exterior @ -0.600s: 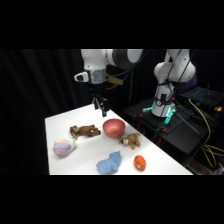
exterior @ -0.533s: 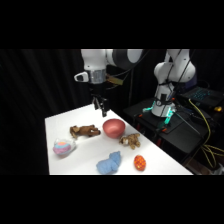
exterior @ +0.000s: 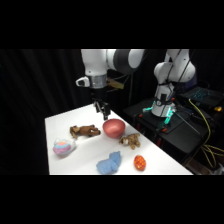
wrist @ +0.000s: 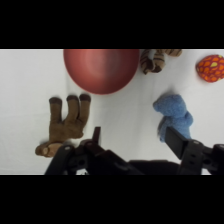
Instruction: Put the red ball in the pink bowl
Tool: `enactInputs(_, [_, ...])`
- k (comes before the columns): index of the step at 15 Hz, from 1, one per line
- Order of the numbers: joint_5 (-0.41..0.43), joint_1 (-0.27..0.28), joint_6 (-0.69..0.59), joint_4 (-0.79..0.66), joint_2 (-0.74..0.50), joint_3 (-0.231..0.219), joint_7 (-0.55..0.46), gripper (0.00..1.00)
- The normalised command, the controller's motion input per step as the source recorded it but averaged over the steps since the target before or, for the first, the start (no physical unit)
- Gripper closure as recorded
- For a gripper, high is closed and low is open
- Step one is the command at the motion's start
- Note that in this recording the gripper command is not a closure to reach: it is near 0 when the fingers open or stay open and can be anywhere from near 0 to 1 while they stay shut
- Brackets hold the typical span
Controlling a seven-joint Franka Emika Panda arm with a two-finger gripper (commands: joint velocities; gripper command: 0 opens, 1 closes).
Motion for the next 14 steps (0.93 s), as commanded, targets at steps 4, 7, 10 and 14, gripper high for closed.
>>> enactInputs(4, [0.008, 0.155, 0.18, 0.09, 0.22, 0.119, 0.23, 0.00])
enactInputs(7, [0.012, 0.153, 0.10, 0.11, 0.16, 0.093, 0.17, 0.00])
enactInputs(10, [-0.002, 0.137, 0.05, 0.05, 0.07, 0.065, 0.14, 0.00])
enactInputs(14, [-0.020, 0.133, 0.05, -0.03, 0.02, 0.064, 0.14, 0.00])
